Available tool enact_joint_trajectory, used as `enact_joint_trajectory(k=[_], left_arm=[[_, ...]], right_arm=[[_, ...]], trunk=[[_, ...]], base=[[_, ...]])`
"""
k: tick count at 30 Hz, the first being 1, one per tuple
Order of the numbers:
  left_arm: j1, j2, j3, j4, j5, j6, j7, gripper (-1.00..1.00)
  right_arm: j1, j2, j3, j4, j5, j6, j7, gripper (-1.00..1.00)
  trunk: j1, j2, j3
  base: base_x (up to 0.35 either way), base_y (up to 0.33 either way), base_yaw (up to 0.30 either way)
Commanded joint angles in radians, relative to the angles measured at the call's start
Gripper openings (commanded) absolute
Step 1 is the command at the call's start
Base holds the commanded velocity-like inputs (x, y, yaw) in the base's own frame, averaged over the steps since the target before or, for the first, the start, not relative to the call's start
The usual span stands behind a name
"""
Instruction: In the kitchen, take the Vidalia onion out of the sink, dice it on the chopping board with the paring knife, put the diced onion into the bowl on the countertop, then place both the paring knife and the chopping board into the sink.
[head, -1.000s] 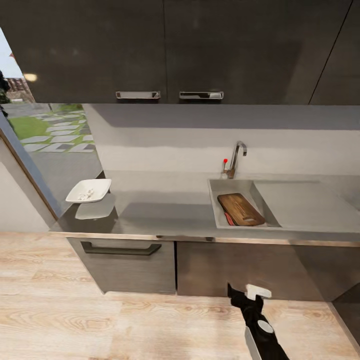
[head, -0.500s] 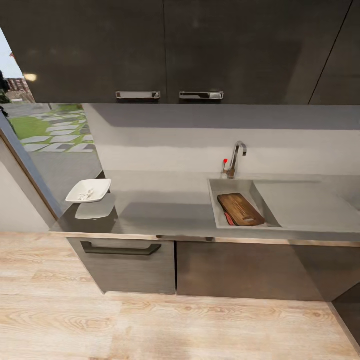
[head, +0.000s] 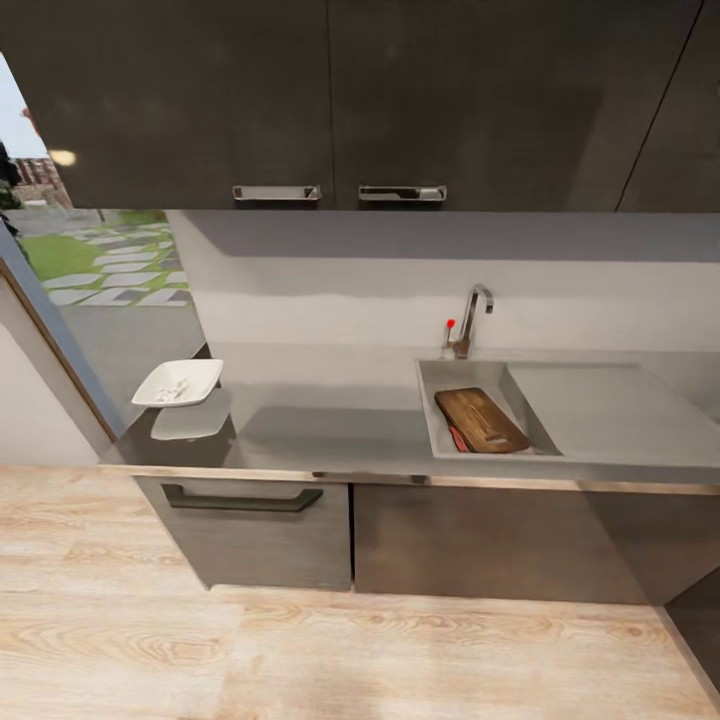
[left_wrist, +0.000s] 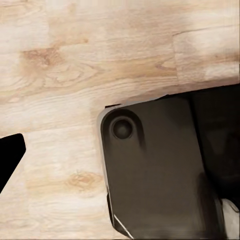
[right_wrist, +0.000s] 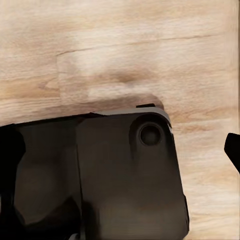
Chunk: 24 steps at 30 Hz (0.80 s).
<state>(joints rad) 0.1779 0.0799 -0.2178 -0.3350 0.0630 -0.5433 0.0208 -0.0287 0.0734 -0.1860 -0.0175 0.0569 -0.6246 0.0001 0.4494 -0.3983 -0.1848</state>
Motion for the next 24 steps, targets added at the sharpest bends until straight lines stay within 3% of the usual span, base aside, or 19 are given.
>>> enact_joint_trajectory(k=[1, 5, 9, 12, 24], left_arm=[[0.000, 0.006, -0.008, 0.014, 0.006, -0.001, 0.002, 1.00], [0.000, 0.024, -0.010, 0.116, 0.007, 0.001, 0.002, 1.00], [0.000, 0.022, -0.013, 0.315, 0.008, 0.003, -0.001, 1.00], [0.000, 0.021, -0.013, 0.386, 0.008, 0.003, 0.000, 1.00], [0.000, 0.014, -0.011, 0.362, 0.008, 0.002, 0.001, 1.00]], right_arm=[[0.000, 0.000, -0.007, 0.000, 0.004, -0.003, 0.000, 1.00], [0.000, 0.000, -0.006, 0.001, 0.000, -0.001, -0.001, 1.00], [0.000, -0.001, -0.006, 0.001, 0.000, 0.001, -0.002, 1.00], [0.000, -0.001, -0.006, 0.001, 0.000, 0.002, -0.002, 1.00], [0.000, -0.010, -0.006, 0.002, -0.001, 0.002, -0.007, 1.00]], trunk=[[0.001, -0.002, 0.000], [0.001, -0.002, 0.006], [0.001, -0.002, 0.012], [0.001, -0.002, 0.017], [0.001, -0.002, 0.036]], base=[[0.000, 0.000, 0.000], [0.000, 0.000, 0.000], [0.000, 0.000, 0.000], [0.000, 0.000, 0.000], [0.000, 0.000, 0.000]])
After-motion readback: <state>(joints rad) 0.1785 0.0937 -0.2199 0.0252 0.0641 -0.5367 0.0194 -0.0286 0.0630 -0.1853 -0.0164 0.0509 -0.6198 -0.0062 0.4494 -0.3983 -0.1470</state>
